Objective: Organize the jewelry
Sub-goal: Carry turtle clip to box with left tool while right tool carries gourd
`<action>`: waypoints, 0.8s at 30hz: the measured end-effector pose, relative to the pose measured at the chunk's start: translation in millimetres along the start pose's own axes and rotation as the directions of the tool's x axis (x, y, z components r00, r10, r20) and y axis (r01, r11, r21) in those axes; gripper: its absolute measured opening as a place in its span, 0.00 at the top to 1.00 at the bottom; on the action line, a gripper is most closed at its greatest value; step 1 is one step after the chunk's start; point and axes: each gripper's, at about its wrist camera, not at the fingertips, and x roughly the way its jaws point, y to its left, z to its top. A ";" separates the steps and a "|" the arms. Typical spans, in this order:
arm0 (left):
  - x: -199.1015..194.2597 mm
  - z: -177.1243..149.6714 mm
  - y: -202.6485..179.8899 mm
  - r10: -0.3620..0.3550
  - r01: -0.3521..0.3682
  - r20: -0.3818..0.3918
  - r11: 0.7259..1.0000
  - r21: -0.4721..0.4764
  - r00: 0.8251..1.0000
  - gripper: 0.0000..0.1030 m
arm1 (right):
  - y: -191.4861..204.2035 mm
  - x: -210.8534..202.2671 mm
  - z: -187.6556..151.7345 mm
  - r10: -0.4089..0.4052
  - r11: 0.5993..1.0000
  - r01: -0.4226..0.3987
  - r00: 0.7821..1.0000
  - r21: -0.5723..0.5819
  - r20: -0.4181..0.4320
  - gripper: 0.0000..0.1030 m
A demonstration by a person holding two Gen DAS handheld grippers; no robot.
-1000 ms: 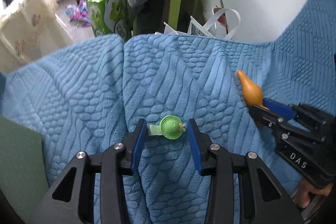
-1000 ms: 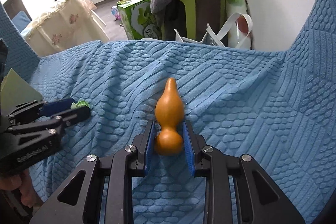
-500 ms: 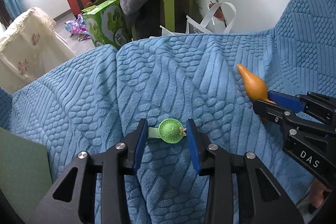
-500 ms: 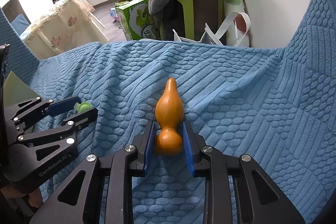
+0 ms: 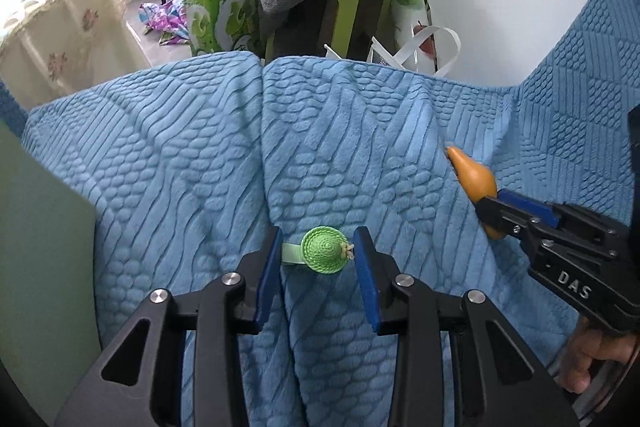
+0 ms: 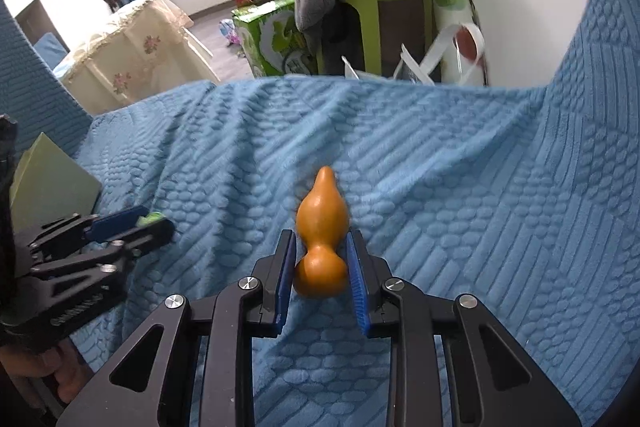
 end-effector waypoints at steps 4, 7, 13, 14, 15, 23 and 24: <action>-11.5 -5.5 10.8 -0.033 0.034 0.015 0.999 -0.037 0.999 0.64 | 1.9 -7.7 -6.9 0.001 1.000 -0.001 1.000 0.004 0.007 0.77; -16.0 -14.6 18.5 -0.042 0.043 0.016 0.997 -0.063 0.999 0.64 | 4.4 -11.1 -14.4 0.003 1.000 -0.003 1.000 0.010 0.001 0.77; -21.4 -28.8 28.2 -0.069 0.070 0.016 0.993 -0.091 0.997 0.64 | 17.0 -23.1 -26.8 0.008 1.000 -0.008 1.000 0.000 0.001 0.77; -21.6 -31.2 28.9 -0.080 0.081 0.015 0.992 -0.098 0.997 0.64 | 19.2 -26.9 -26.1 0.009 1.000 -0.009 1.000 0.002 0.008 0.77; -22.0 -33.6 29.0 -0.087 0.088 0.011 0.991 -0.101 0.996 0.64 | 21.2 -30.2 -25.0 0.010 1.000 -0.010 1.000 0.000 0.017 0.77; -45.9 -29.5 27.0 -0.106 0.109 0.034 0.991 -0.082 0.994 0.64 | 31.5 -50.5 -20.4 0.006 1.000 -0.008 0.998 0.029 0.065 0.78; -51.3 -27.3 27.0 -0.109 0.112 0.040 0.991 -0.079 0.993 0.64 | 31.8 -52.3 -19.3 0.008 0.999 -0.010 0.998 0.031 0.067 0.78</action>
